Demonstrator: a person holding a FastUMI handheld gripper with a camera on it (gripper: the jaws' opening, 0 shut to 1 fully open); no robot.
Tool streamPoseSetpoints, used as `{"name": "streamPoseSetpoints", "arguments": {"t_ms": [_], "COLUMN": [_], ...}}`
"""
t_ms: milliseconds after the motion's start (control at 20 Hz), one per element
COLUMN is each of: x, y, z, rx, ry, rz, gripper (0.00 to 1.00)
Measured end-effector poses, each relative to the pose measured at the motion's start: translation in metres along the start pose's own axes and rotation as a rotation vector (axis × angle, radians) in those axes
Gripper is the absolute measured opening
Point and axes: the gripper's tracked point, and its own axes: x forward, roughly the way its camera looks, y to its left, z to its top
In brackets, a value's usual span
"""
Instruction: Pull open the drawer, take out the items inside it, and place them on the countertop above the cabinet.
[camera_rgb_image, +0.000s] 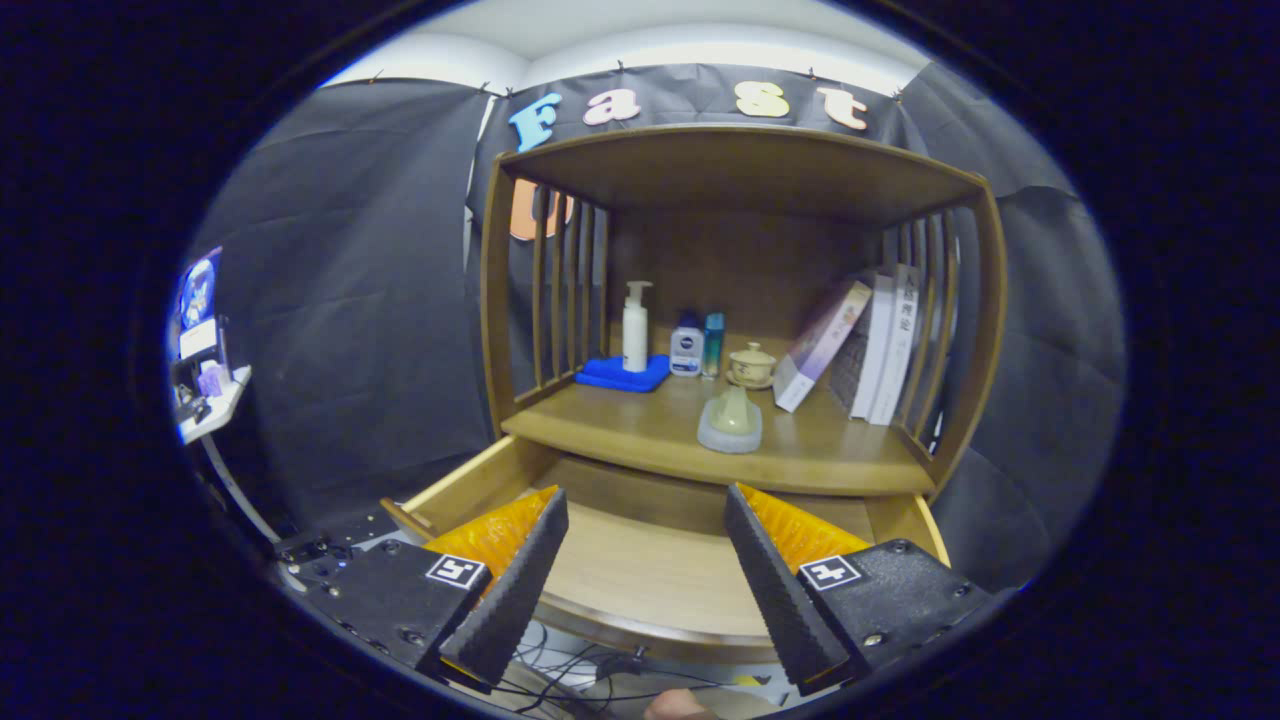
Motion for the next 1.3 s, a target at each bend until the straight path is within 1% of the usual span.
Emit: {"name": "streamPoseSetpoints", "arguments": {"t_ms": [100,200,350,650,800,900,1000,1200,1300], "x": [-0.006,-0.013,-0.024,-0.034,-0.034,-0.031,-0.027,-0.012,-0.009], "y": [0.006,0.007,0.0,0.002,0.005,0.002,0.005,0.001,0.001], "z": [-0.015,-0.026,-0.041,-0.083,-0.095,-0.111,-0.122,-0.134,-0.132], "rx": [0.011,0.017,0.043,0.084,0.101,0.094,0.115,0.104,0.094], "ry": [-0.008,-0.036,-0.089,-0.086,-0.104,-0.072,-0.056,-0.032,-0.054], "rz": [0.002,-0.012,-0.062,-0.101,-0.109,-0.135,-0.14,-0.174,-0.2], "gripper": [0.99,0.99,0.99,0.99,0.99,0.99,1.0,0.99,0.99]}}
